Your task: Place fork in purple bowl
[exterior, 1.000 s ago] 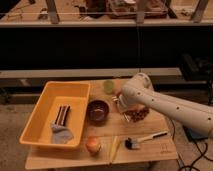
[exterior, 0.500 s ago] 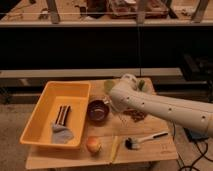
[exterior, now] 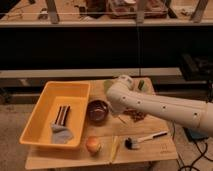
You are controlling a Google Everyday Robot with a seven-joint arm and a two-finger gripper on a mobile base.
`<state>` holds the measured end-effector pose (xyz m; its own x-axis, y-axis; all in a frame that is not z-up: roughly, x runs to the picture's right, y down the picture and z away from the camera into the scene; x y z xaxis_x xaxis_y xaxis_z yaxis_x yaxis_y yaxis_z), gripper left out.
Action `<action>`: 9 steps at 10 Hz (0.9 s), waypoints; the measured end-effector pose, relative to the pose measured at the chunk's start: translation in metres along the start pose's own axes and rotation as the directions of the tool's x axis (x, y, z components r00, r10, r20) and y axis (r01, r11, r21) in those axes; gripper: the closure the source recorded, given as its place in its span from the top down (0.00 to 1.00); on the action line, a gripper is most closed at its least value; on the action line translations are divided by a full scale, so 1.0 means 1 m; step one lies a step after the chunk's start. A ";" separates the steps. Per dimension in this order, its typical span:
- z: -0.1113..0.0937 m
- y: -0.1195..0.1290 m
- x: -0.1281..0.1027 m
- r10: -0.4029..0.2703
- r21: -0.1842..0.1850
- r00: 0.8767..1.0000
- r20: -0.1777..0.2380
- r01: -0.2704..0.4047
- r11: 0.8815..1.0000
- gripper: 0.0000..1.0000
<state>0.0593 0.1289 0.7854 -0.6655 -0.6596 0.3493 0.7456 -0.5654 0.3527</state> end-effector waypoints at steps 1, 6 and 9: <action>0.000 -0.003 0.002 -0.008 0.012 1.000 -0.004 0.008 1.000 0.02; -0.008 -0.008 0.009 -0.038 0.047 0.998 -0.052 0.040 0.998 0.02; -0.013 -0.009 0.012 -0.077 0.086 0.994 -0.074 0.083 0.993 0.02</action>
<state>0.0449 0.1197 0.7747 -0.7163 -0.6490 0.2563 0.6819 -0.5733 0.4543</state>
